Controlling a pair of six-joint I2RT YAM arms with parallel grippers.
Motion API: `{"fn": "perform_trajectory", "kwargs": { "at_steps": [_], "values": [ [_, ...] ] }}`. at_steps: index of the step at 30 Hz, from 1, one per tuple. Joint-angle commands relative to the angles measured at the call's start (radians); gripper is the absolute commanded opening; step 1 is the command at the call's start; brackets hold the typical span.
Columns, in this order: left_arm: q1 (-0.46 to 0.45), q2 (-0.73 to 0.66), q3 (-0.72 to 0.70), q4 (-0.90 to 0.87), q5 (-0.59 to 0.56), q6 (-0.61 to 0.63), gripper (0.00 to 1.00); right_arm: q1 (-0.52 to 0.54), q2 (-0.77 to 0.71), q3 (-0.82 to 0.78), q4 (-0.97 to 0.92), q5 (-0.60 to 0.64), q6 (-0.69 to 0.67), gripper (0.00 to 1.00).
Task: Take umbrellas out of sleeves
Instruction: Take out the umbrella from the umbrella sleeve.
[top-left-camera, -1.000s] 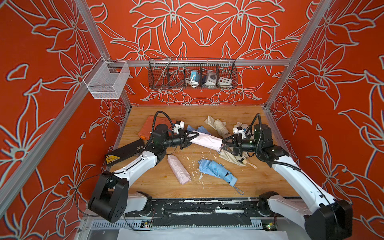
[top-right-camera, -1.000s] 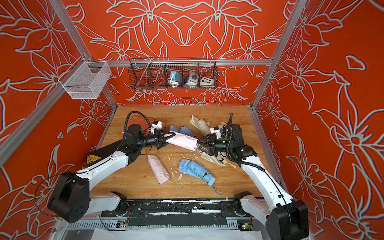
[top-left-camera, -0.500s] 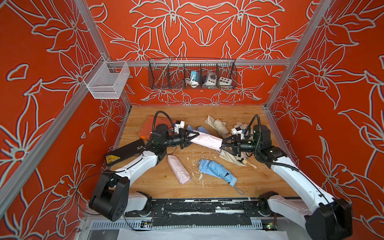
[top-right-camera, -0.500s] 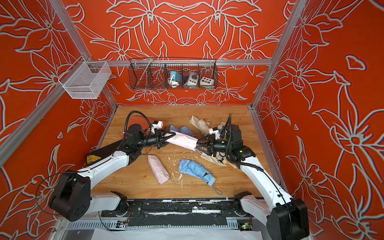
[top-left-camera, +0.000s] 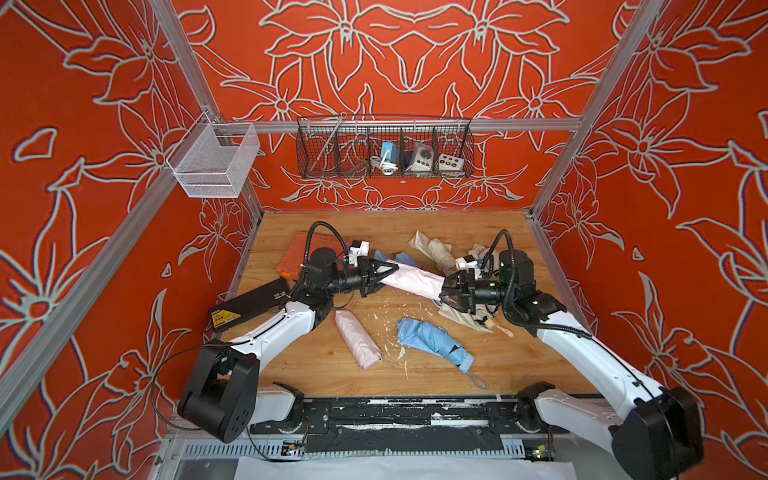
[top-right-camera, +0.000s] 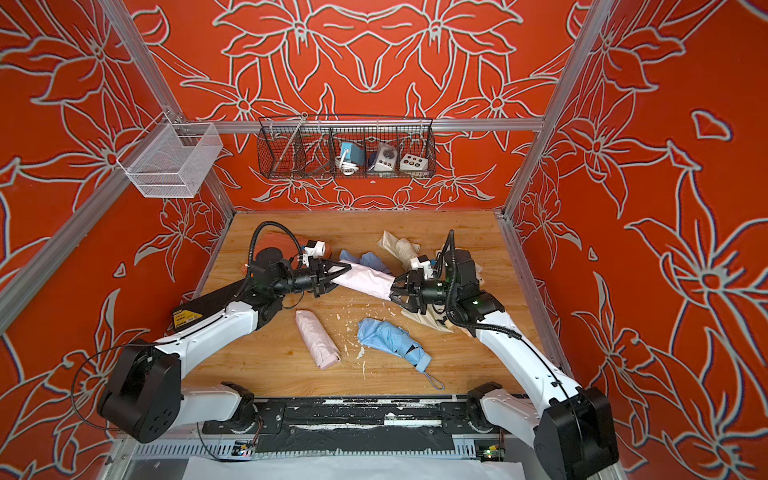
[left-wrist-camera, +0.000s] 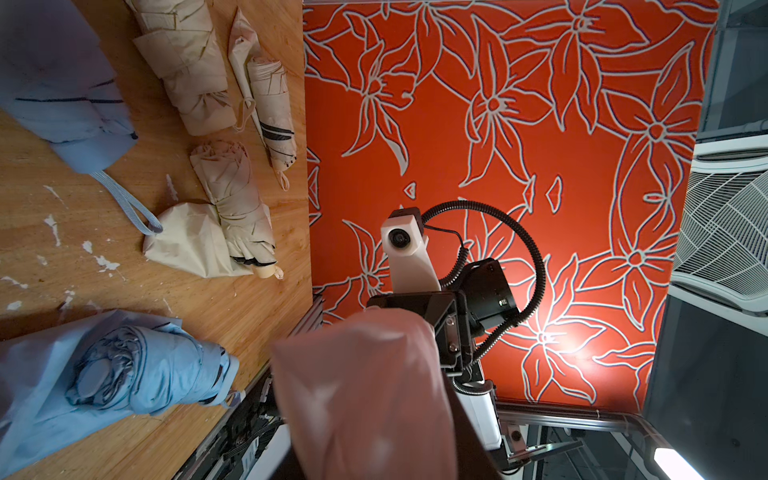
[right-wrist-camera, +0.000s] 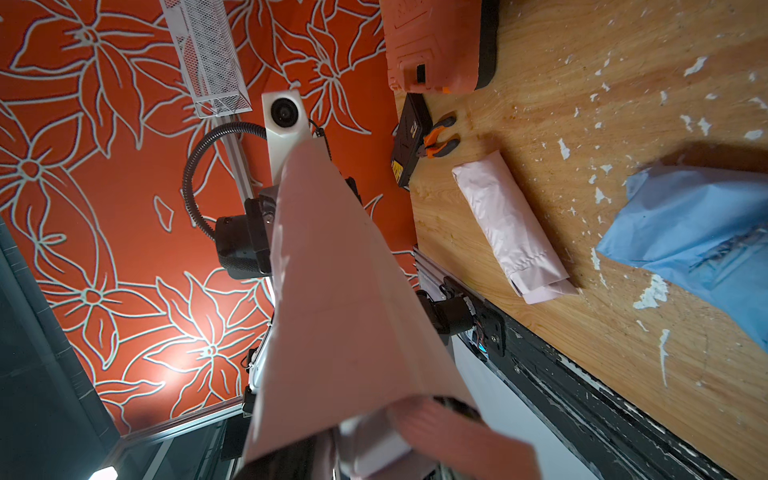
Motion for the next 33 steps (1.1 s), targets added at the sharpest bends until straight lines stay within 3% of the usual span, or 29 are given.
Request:
{"fn": "perform_trajectory", "kwargs": {
  "at_steps": [1, 8, 15, 24, 33],
  "values": [
    [0.005, -0.004, 0.017, 0.085, 0.029, -0.018, 0.09, 0.016, 0.008, 0.007, 0.058, 0.014, 0.022, 0.42],
    [-0.003, -0.002, 0.002, 0.111, 0.027, -0.041, 0.09, 0.02, 0.009, 0.0, 0.102, 0.028, 0.037, 0.4],
    [-0.003, -0.005, -0.006, 0.105, 0.026, -0.048, 0.09, 0.022, 0.01, -0.017, 0.154, 0.034, 0.064, 0.25],
    [0.009, -0.018, -0.005, 0.016, 0.023, 0.003, 0.5, 0.02, 0.002, -0.024, 0.144, 0.029, 0.052, 0.19],
    [0.031, -0.042, -0.001, -0.089, 0.016, 0.073, 0.54, -0.001, 0.006, -0.022, 0.108, 0.017, 0.025, 0.18]
  ]
}}
